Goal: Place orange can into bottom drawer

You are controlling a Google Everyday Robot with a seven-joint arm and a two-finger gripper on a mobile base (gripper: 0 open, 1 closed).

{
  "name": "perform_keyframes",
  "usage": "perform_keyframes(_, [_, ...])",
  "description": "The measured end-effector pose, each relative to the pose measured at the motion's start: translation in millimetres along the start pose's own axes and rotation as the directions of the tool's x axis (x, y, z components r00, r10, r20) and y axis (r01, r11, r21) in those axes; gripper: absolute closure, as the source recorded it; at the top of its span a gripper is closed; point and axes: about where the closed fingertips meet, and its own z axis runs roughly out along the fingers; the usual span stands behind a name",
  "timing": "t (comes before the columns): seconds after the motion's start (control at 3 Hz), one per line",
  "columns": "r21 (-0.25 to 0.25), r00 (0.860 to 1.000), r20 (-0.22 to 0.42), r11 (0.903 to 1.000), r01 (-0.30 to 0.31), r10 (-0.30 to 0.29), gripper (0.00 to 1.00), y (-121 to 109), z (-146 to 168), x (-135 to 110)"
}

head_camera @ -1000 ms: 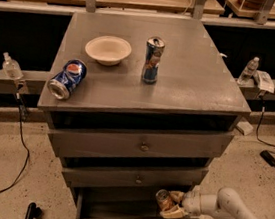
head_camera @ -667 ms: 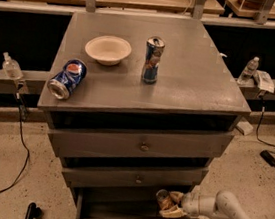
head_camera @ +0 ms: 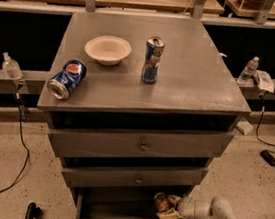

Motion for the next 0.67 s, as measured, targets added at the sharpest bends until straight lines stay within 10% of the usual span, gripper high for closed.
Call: perform_keyframes(0.67, [0.01, 1.0, 0.008, 0.9999, -0.005, 0.005, 1.0, -11.6, 3.4, 4.6])
